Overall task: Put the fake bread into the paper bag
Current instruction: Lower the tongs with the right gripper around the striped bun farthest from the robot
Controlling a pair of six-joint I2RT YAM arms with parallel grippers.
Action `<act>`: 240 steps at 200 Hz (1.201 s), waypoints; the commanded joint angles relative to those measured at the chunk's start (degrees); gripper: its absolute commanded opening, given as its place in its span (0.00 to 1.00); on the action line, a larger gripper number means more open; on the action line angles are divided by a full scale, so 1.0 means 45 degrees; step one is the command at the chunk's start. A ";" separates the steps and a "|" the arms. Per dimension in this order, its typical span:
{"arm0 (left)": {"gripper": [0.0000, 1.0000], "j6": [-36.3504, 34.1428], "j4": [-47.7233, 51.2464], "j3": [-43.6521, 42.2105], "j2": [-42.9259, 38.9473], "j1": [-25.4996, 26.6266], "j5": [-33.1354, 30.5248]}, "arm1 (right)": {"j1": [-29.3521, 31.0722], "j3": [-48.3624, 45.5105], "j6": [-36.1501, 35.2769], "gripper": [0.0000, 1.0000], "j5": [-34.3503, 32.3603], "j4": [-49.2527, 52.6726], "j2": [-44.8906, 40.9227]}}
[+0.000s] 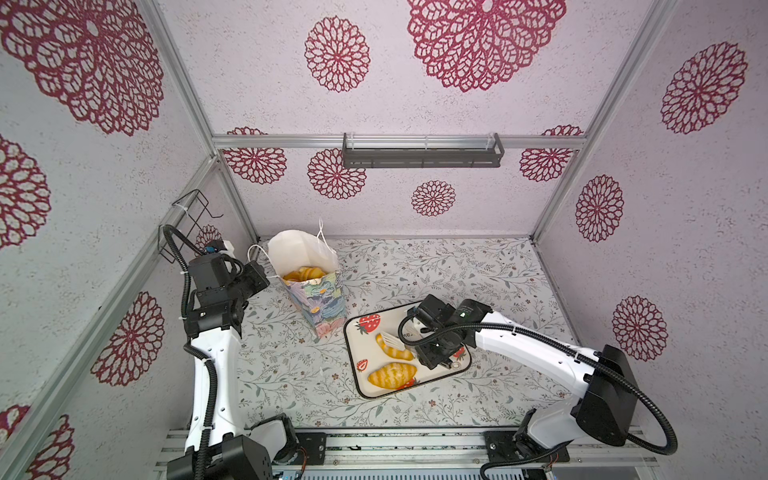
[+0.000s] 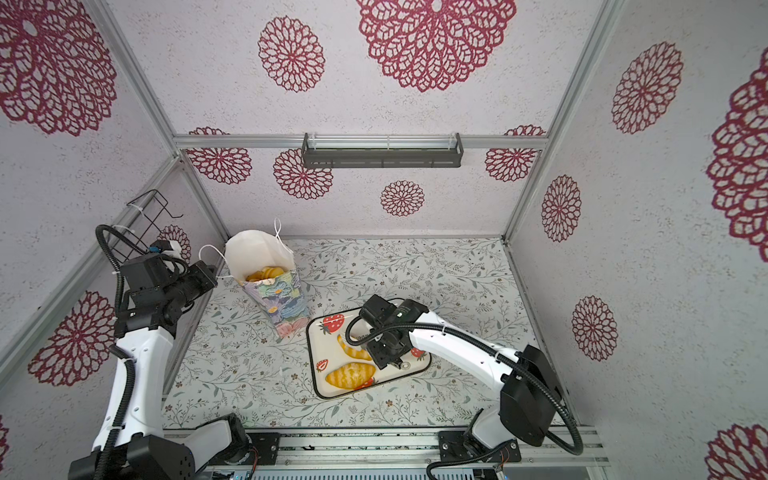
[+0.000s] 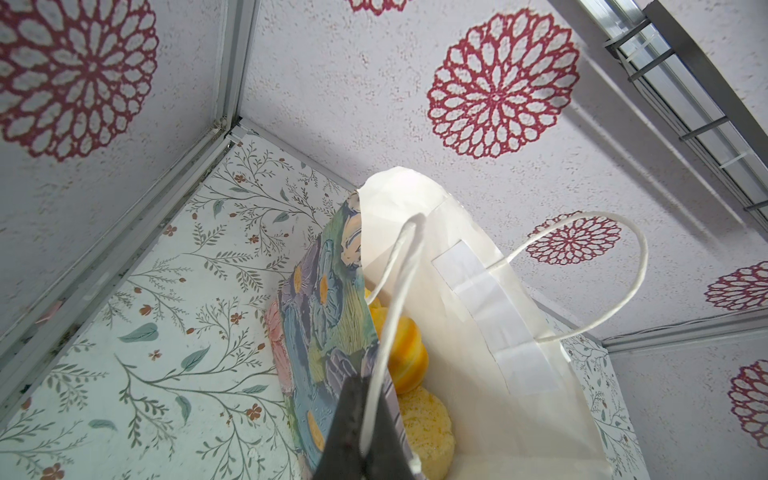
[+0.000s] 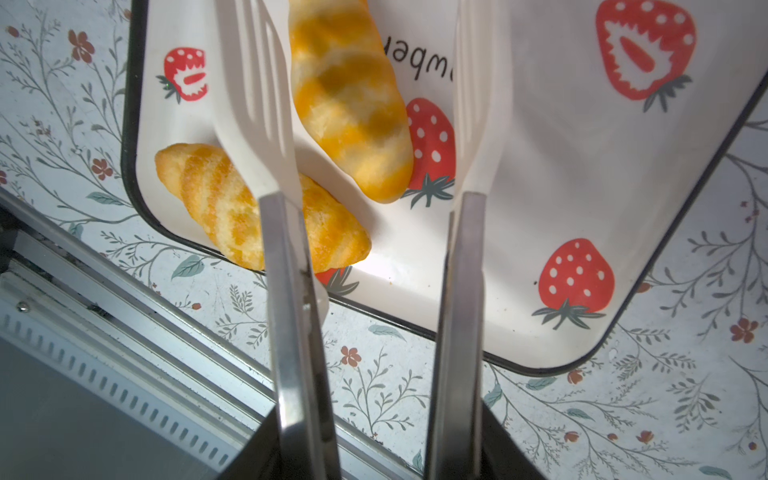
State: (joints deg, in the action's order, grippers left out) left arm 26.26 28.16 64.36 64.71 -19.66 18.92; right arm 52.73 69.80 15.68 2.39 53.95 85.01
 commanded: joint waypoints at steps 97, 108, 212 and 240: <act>0.00 0.0221 -0.0379 0.0121 0.0189 -0.0114 0.0415 | 0.0380 -0.0062 -0.0178 0.53 0.0055 -0.0202 0.0342; 0.00 0.0245 -0.0398 0.0098 0.0191 -0.0104 0.0459 | 0.0403 -0.0081 -0.0207 0.53 0.0039 -0.0237 0.0417; 0.00 0.0293 -0.0419 0.0033 0.0308 -0.0060 0.0526 | 0.0537 0.0048 -0.0477 0.53 -0.0451 -0.0144 0.1009; 0.00 0.0313 -0.0448 0.0015 0.0316 -0.0034 0.0564 | 0.0563 0.0074 -0.0519 0.52 -0.0612 -0.0083 0.1128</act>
State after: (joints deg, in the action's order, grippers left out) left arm 27.29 27.68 64.36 65.87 -19.66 20.99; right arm 54.85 68.86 14.57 1.43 52.77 90.11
